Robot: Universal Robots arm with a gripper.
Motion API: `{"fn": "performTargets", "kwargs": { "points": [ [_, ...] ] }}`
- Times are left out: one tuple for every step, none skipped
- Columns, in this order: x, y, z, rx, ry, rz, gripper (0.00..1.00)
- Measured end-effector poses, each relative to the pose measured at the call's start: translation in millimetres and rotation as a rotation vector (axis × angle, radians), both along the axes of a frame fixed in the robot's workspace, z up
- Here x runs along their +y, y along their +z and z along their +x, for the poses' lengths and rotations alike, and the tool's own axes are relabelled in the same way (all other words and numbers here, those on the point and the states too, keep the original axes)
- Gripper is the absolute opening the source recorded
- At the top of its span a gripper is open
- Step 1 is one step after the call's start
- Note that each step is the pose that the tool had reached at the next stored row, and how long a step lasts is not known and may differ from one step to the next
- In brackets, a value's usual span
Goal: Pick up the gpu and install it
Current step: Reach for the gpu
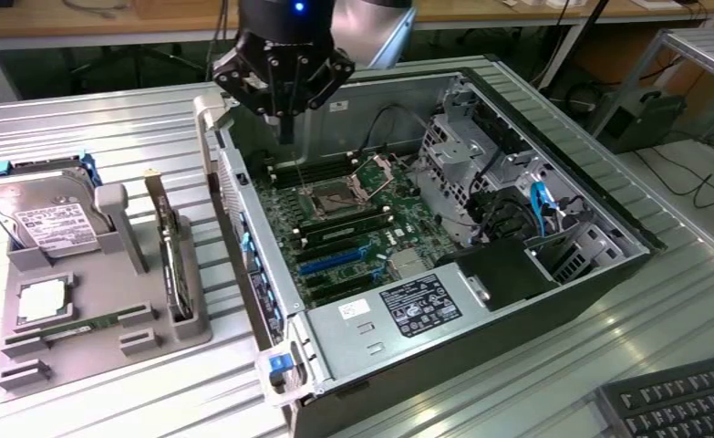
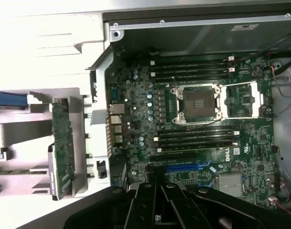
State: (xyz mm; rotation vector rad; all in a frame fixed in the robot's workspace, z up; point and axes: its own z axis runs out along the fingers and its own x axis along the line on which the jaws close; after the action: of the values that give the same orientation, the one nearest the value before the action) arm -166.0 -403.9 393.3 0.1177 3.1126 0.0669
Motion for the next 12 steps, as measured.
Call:
{"fn": "performTargets", "kwargs": {
  "points": [
    [-0.7,0.0,-10.6,-0.0001,0.0,0.0001,0.11],
    [-1.2,-0.1,-17.9,-0.0001,0.0,0.0002,0.11],
    [-1.5,-0.1,-22.8,-0.0001,0.0,0.0001,0.11],
    [-1.8,0.0,-27.3,0.0,0.0,0.0,0.11],
    [-2.1,-0.1,-33.3,0.0,0.0,0.0,0.11],
    [-2.3,-0.1,-37.9,-0.0001,0.0,0.0001,0.11],
    [-2.5,-0.3,-44.2,-0.0001,0.0,0.0002,0.11],
    [-2.6,-0.5,-50.1,-0.0001,0.0,0.0001,0.11],
    [-2.7,-0.8,-54.4,0.0,0.0,0.0,0.11],
    [-2.9,-1.3,-58.9,-0.0001,0.0,0.0,0.11],
    [-2.9,-2.4,-65.3,-0.0001,0.0,-0.0004,0.11],
    [-3.0,-3.4,-70.3,-0.0001,0.0,-0.0008,0.11]
  ]
}}
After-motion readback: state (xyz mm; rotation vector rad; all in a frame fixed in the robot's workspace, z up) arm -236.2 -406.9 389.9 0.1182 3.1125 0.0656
